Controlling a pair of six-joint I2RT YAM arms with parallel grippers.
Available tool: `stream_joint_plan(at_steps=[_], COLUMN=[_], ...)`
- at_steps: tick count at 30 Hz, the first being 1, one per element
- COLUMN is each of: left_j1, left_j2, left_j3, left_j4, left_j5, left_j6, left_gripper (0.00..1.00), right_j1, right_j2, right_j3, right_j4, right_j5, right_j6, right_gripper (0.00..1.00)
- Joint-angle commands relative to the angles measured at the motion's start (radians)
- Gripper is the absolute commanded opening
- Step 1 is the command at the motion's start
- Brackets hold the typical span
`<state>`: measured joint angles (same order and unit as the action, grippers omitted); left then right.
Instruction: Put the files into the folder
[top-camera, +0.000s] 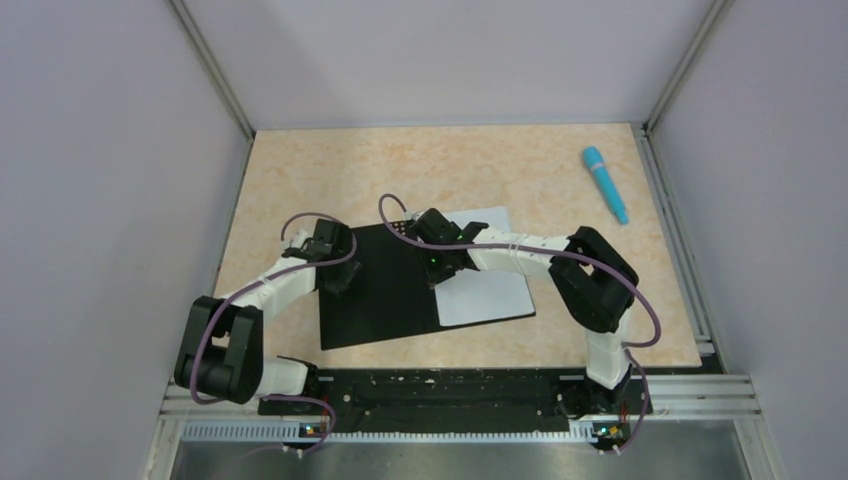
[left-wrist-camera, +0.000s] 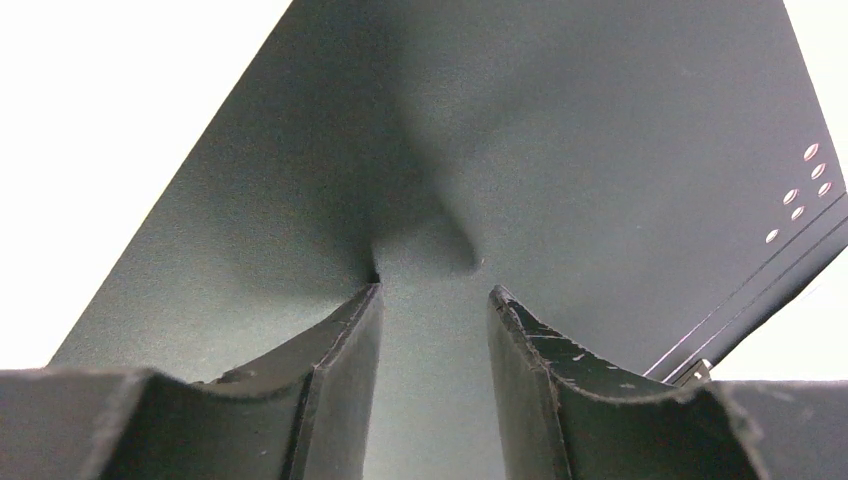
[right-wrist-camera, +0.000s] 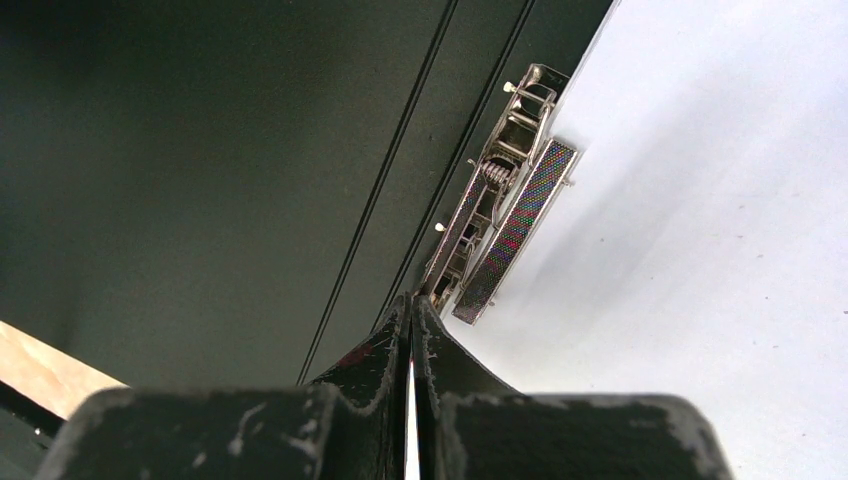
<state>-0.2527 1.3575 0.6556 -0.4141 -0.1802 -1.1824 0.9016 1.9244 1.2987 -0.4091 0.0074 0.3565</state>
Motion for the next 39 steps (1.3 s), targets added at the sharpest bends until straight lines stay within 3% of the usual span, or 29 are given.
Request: stream_joint_plan(at_steps=[1, 33, 36, 39], left_j1=[-0.002, 0.000, 0.000, 0.000], left_j2=[0.060, 0.059, 0.056, 0.048], left_j3=[-0.061, -0.036, -0.028, -0.003], left_j4=[-0.003, -0.019, -0.019, -0.029], left_j5=[0.041, 0.027, 0.024, 0.022], left_j6=[-0.005, 0.013, 0.027, 0.056], left_gripper=[0.48, 0.48, 0.49, 0.51], right_j1=[-0.012, -0.013, -0.012, -0.011], right_j2=[0.057, 0.024, -0.004, -0.024], right_j3=[0.018, 0.116, 0.114, 0.113], right_j4=[-0.020, -0.072, -0.072, -0.073], right_j5=[0.025, 0.081, 0.105, 0.163], right_j6=[0.007, -0.013, -0.011, -0.007], right_gripper=[0.00, 0.00, 0.08, 0.23])
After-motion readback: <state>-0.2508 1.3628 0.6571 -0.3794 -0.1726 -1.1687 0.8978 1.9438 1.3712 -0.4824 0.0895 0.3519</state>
